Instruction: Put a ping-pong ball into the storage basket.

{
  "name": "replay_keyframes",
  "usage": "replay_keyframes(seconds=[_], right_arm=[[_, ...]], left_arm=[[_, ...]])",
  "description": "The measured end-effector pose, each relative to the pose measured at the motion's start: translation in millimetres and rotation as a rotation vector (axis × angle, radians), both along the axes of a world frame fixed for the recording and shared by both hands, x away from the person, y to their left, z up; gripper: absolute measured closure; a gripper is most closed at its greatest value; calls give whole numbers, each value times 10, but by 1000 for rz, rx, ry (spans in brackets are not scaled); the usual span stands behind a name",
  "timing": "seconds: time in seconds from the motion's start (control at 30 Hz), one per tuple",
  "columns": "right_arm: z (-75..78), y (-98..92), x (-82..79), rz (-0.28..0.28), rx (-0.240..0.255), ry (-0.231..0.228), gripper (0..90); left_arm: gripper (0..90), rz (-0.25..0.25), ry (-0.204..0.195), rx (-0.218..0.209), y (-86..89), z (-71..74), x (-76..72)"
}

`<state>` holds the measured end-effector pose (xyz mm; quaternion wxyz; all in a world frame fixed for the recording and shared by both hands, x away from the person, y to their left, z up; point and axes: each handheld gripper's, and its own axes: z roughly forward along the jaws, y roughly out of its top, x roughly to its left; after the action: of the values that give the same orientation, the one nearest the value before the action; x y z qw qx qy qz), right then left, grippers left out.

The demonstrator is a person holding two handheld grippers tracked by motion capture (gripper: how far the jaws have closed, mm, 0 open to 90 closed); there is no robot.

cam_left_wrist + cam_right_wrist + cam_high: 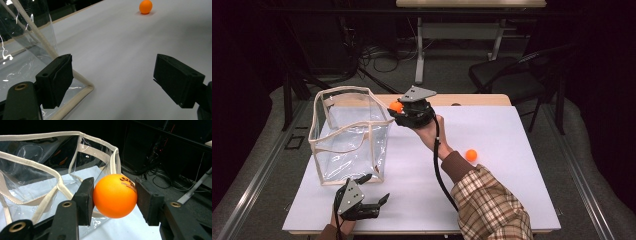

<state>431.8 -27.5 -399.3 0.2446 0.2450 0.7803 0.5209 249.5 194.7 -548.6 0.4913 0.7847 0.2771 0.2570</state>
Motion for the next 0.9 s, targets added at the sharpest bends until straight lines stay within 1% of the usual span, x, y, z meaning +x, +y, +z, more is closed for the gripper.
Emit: replay_keyframes(seconds=[0.43,0.9], right_arm=[[31,71,36,6,0,-9,509],[31,113,75,9,10,-4,509]], left_arm=[[160,-1,0,-4,-2,-1,0],[159,-2,0,-4,-2,-1,0]])
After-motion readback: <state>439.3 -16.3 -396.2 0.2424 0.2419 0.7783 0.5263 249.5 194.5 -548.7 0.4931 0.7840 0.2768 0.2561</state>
